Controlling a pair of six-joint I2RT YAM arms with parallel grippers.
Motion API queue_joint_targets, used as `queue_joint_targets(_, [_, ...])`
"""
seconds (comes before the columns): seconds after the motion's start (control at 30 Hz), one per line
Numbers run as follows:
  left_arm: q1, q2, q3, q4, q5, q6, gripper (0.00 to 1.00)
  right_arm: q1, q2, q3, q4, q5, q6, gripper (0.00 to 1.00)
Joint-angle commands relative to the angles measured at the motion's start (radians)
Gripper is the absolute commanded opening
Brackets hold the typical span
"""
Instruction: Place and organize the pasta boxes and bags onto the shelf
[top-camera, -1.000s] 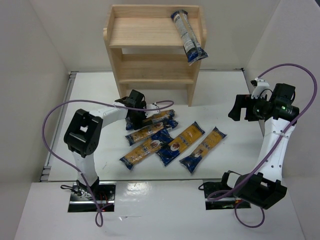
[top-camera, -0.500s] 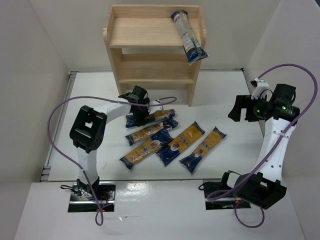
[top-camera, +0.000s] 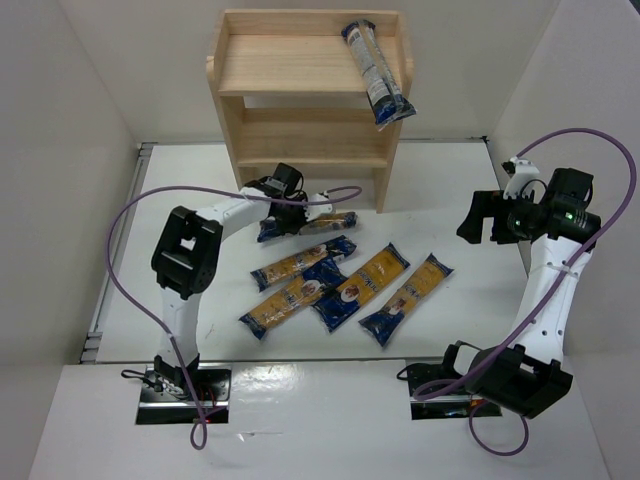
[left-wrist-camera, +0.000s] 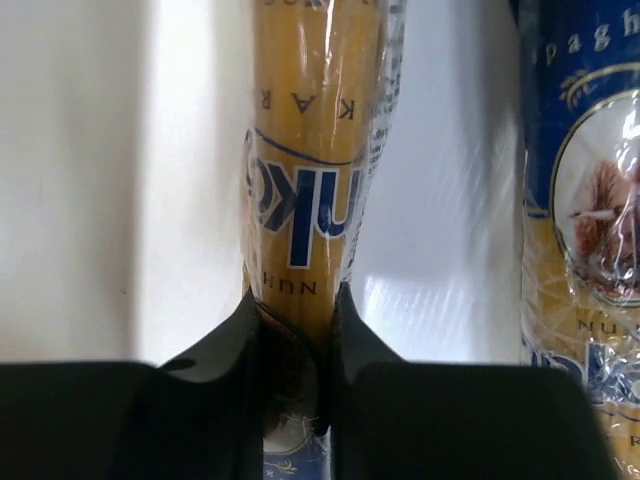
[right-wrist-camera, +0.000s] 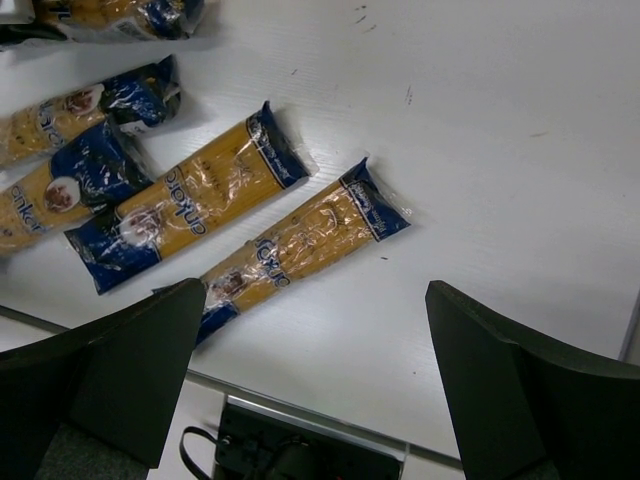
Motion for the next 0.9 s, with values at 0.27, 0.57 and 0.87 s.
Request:
queue_joint_targets(0.27, [0.043,-0.031,0.087,-0.286,0.172,-0.143,0.00,-0.007,-0.006,0.055,-0.033,-0.034,-0.028,1.00])
queue_joint_targets(0.57, [0.123,-0.299,0.157,-0.413,0.262,-0.333,0.00,-0.007,-0.063,0.035,-0.005,-0.034,-0.038,1.00])
queue_joint_targets(0.87, [0.153,-0.526,0.247,-0.499,0.288,-0.517,0.00,0.034,-0.083,0.025,0.004,-0.034,-0.028,1.00])
